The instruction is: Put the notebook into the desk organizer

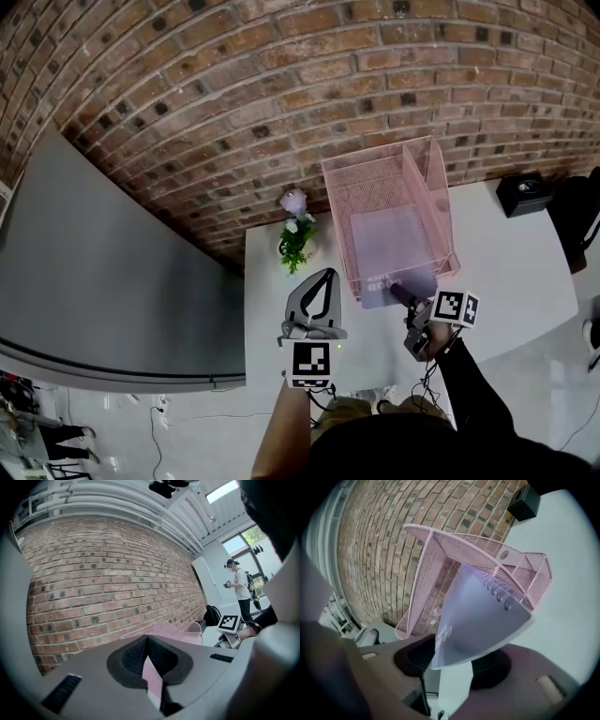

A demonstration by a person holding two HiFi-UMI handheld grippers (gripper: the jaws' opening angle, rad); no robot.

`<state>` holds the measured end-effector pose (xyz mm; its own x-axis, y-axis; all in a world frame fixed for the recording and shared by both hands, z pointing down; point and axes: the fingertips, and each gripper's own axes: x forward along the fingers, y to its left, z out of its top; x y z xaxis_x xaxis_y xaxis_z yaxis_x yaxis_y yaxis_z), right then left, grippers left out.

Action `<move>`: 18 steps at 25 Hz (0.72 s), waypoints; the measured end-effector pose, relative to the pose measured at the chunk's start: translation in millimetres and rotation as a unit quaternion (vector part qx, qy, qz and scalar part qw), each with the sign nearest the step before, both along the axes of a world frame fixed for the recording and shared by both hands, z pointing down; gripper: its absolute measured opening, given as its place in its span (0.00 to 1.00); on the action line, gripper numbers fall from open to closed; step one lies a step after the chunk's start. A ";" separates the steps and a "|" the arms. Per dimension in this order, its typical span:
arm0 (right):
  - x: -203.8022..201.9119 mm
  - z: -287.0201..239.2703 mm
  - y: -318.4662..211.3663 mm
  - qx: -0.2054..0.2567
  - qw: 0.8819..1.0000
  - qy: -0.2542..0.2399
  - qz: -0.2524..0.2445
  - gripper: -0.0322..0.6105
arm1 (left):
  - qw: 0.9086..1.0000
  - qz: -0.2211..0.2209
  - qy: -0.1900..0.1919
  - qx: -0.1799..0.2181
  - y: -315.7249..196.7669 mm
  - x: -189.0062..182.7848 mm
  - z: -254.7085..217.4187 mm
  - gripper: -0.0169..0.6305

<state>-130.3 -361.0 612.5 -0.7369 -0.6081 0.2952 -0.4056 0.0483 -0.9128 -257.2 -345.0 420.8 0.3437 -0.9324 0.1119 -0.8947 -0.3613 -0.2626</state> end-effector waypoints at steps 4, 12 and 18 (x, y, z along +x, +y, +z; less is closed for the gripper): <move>-0.9 -3.5 22.8 0.035 0.998 0.038 -0.044 0.37 | 1.000 -0.001 0.013 -0.014 1.8 5.7 6.4 0.04; 9.9 -7.0 48.2 0.134 0.962 0.211 -0.111 0.37 | 0.999 0.018 0.032 -0.004 3.0 29.3 4.0 0.04; 20.4 5.6 56.1 0.189 0.904 0.352 -0.154 0.36 | 0.999 0.024 0.033 -0.020 5.7 38.0 11.9 0.04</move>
